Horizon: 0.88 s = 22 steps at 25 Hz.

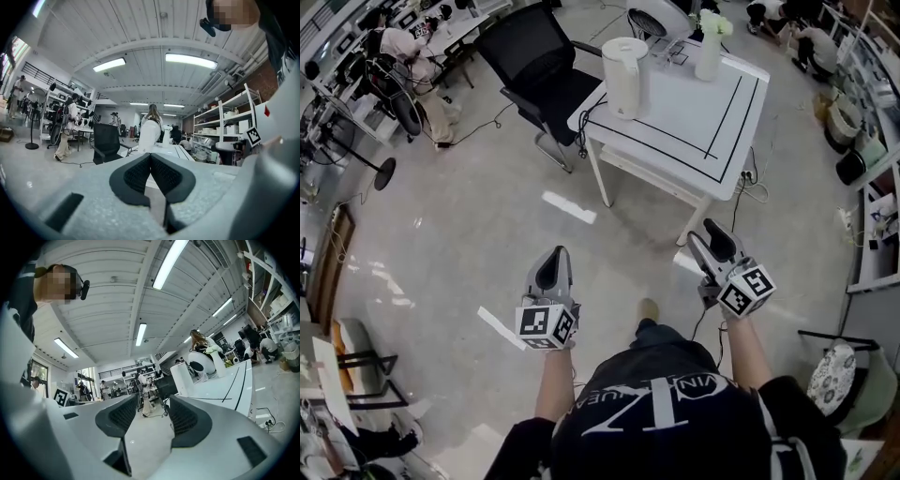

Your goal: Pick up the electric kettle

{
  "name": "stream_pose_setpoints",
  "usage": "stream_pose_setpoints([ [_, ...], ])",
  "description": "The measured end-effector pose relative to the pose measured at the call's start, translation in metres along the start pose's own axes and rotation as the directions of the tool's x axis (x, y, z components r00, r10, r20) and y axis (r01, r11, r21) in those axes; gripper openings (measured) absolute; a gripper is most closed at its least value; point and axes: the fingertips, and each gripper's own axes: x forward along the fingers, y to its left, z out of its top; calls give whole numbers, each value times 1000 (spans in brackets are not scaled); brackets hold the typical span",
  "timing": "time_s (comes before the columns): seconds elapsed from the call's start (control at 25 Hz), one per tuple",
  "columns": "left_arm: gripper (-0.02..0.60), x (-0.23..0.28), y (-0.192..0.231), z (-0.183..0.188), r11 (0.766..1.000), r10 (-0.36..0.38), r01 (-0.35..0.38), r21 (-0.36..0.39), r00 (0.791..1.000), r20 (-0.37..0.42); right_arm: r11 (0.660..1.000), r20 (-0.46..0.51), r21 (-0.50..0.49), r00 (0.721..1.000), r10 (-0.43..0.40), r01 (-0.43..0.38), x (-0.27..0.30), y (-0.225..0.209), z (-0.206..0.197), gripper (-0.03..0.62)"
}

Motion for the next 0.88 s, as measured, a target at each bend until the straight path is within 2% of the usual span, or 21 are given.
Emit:
stream_pose_setpoints([
  [0.4,9,83,13,8,1000,12,-12,0,1000,11,999,-21,14,999,45,-45,65,-57,9,210],
  [0.64,9,104,13,7,1000,14,-14,2,1000,7,998,-20,38,999,47,-47,77,-72,11,210],
  [0.88,9,119,9,18,1000,-1,1,19,1000,21,997,-15,19,998,69,-69,83,-77,18,210],
])
